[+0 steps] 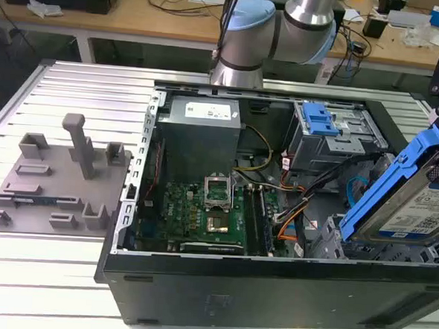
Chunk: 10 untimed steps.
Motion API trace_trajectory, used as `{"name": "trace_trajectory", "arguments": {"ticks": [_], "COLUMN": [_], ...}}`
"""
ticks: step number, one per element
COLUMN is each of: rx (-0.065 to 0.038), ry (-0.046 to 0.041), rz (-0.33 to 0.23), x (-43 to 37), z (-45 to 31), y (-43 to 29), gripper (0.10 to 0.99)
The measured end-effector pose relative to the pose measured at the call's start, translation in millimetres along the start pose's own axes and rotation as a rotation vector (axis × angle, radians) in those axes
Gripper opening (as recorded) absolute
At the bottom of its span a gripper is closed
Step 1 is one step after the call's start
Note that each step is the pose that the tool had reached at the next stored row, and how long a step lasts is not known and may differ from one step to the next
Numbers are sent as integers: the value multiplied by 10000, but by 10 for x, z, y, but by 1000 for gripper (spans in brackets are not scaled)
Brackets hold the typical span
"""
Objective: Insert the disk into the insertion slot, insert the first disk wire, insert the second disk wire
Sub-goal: 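Insert the disk into the insertion slot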
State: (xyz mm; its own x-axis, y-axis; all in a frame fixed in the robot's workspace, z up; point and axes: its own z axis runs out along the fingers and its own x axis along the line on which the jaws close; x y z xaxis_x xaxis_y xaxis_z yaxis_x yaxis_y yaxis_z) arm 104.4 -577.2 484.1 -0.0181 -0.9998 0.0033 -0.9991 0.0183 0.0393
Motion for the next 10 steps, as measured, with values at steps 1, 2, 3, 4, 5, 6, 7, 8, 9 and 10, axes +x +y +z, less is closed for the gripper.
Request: {"name": "trace_trajectory", "arguments": {"ticks": [1, 2, 3, 4, 5, 6, 7, 8, 9, 10], "rx": [0, 0, 0, 0, 1, 0, 1, 0, 0, 0], "ry": [0, 0, 0, 0, 0, 0, -1, 0, 0, 0], "rz": [0, 0, -1, -1, -1, 0, -1, -1, -1, 0], "x": [0, 0, 0, 0, 0, 0, 0, 0, 0, 0], "z": [0, 0, 0, 0, 0, 0, 0, 0, 0, 0], "y": [0, 0, 0, 0, 0, 0, 0, 0, 0, 0], "gripper": [369, 369, 369, 369, 369, 369, 369, 369, 369, 369]}}
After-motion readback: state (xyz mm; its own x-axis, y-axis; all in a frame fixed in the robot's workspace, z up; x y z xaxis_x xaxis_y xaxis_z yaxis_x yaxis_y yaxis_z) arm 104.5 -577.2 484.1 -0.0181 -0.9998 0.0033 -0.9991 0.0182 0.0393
